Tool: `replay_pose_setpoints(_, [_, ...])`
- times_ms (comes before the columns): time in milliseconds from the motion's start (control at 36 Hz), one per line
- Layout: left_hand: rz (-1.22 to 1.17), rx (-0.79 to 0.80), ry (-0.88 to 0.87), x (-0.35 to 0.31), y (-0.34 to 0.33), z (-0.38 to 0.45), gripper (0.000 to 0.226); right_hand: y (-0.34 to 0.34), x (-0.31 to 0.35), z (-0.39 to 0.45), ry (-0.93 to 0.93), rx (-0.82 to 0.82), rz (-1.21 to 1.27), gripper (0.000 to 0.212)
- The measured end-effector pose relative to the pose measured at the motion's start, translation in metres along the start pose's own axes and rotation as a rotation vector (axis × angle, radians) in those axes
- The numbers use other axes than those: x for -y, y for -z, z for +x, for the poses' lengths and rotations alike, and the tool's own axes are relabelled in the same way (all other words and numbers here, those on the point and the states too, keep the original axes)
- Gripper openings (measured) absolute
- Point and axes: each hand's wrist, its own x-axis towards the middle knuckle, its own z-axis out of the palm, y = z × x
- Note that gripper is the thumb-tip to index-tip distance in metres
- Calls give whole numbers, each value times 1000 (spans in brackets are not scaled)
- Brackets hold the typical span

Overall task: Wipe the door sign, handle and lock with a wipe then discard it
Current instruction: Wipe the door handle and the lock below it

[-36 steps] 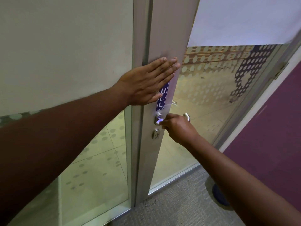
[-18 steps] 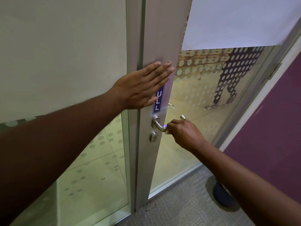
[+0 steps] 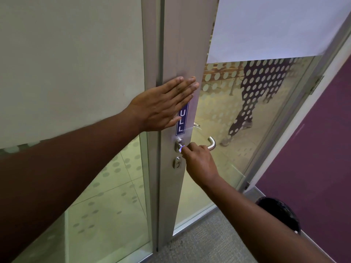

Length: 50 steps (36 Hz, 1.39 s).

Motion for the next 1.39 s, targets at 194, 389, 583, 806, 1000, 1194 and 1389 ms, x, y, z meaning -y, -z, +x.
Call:
replay_pose_setpoints(194, [5,-17,-6,1,-3,1,77,-2,-5,-3,77,30,-114,42])
replay_pose_setpoints(389, [10,-7,4,1,-4,1,78,3,-49,-16,101,-72,31,20])
replay_pose_setpoints(583, [13,7,-2,1,-2,1,77,-13,-50,-36,-990,-509,1223,8])
replay_pose_setpoints(806, [-1,44,3,0,1,1,76,-29,-31,-25,-1357,-498,1855,14])
replay_pose_setpoints(1000, [5,28,7,0,1,1,76,-26,-16,-16,-1383,-388,2113,12])
replay_pose_setpoints(1194, [2,22,3,-2,4,5,76,-39,-1,-23,-1312,-272,2189,15])
replay_pose_setpoints(1389, [15,30,-8,0,2,3,76,-44,11,-18,-1239,-274,2360,24])
